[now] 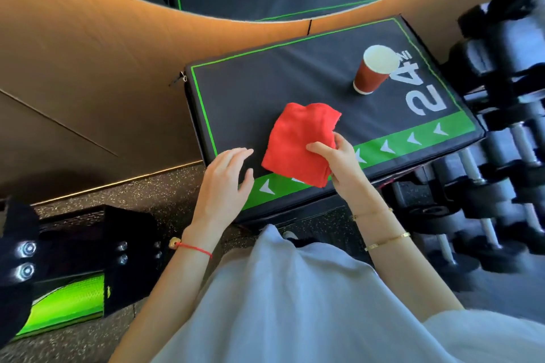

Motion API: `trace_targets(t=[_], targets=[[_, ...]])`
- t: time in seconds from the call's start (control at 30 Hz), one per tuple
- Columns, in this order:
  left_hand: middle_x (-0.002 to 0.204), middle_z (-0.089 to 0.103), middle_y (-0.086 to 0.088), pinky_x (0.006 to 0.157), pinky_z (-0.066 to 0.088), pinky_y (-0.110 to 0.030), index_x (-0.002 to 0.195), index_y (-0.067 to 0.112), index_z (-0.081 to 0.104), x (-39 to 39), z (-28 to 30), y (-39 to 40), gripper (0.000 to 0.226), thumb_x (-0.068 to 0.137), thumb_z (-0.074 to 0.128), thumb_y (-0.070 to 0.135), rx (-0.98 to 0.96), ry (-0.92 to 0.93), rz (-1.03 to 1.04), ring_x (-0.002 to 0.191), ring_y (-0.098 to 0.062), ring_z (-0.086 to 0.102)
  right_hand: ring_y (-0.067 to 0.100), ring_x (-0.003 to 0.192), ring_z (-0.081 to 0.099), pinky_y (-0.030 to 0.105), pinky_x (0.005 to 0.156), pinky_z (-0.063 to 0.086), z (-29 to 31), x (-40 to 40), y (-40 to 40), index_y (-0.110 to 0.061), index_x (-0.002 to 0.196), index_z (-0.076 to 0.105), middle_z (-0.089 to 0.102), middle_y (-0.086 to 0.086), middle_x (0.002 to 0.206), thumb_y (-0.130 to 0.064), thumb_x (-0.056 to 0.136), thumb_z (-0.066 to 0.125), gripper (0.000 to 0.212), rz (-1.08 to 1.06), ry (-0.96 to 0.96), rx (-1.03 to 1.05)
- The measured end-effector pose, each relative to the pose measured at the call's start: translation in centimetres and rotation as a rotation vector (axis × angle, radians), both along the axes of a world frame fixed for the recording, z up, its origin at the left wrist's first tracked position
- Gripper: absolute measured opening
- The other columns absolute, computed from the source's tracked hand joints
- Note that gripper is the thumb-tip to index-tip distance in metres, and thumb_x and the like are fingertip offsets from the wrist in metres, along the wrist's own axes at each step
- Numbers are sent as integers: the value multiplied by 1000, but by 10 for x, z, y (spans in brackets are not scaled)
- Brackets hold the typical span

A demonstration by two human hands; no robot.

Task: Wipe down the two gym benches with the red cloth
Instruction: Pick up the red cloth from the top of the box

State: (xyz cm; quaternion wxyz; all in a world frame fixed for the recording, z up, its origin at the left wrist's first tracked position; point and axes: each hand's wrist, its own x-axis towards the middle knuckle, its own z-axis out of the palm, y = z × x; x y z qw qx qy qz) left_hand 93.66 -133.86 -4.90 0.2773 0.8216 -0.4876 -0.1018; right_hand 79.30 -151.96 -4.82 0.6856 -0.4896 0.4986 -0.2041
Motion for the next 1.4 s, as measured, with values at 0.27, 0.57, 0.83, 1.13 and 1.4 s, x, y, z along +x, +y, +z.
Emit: trace_targets(t=[0.27,0.57,0.83,1.13,1.4], targets=[[130,63,-3,110,43,-40,129,10,63,-10,1,1,35,94,61,11,4,12,-234,125,-20,56,20,96,71,35,85,57,15,-65,51,-16,99,71,74,7,105,-21,86,70,14,-318,-275,227],[121,68,-4,103,45,-38,124,11,65,-55,10,-7,32,93,63,10,14,-4,-631,116,-23,59,20,89,73,30,70,60,18,-145,140,-13,100,70,76,7,99,-15,86,69,13,-716,-268,225],[126,64,-3,106,44,-44,130,13,62,-120,16,4,33,97,58,15,26,10,-934,122,-21,56,24,96,72,36,78,60,7,-213,232,-15,97,72,75,9,103,-15,85,70,13,-986,-318,161],[125,65,-4,104,47,-43,129,12,62,-224,22,82,33,96,60,13,-32,3,-1248,120,-21,58,22,92,71,34,81,59,-2,-291,391,-15,97,72,75,10,101,-15,85,69,13,-1281,-349,90],[124,65,-6,104,46,-40,128,9,62,-325,14,207,32,96,60,11,-36,45,-1532,118,-25,58,18,85,72,29,74,59,-7,-349,570,-16,93,73,76,7,95,-13,85,69,9,-1582,-325,63]])
